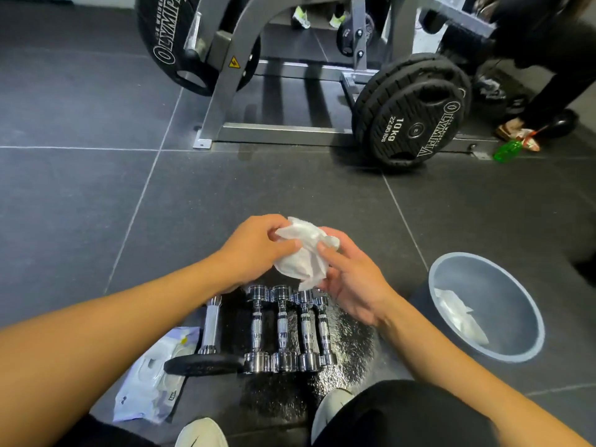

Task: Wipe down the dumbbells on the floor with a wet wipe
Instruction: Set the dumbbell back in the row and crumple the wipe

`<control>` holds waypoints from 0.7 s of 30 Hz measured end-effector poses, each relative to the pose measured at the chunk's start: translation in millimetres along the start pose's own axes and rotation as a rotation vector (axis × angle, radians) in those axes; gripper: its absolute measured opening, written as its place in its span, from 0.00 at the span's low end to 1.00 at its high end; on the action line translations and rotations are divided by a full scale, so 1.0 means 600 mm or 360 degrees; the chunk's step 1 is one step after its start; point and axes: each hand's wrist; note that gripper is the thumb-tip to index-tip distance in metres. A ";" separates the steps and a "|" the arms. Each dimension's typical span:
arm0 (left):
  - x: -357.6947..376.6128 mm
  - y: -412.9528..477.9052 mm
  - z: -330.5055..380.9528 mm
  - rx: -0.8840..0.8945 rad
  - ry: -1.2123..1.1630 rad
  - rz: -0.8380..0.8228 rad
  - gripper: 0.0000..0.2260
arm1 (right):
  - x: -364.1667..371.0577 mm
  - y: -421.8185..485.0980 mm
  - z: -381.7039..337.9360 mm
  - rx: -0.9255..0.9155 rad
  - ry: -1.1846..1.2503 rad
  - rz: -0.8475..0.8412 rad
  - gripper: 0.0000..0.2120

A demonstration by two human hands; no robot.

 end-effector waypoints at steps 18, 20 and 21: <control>0.068 0.011 0.090 0.0235 -0.0078 -0.0078 0.03 | -0.032 -0.041 -0.063 -0.0271 0.0182 0.0453 0.12; 0.075 0.010 0.092 0.0128 -0.0267 -0.0089 0.06 | -0.042 -0.047 -0.064 -0.0271 0.0208 0.0482 0.13; 0.079 0.009 0.093 0.0108 -0.0303 -0.0106 0.06 | -0.047 -0.049 -0.065 -0.0253 0.0225 0.0492 0.13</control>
Point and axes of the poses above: each hand's wrist, its own y-axis towards the middle knuckle, its own x-axis out of the palm, z = x × y, and after that the axes turned 10 degrees about z, right-handed
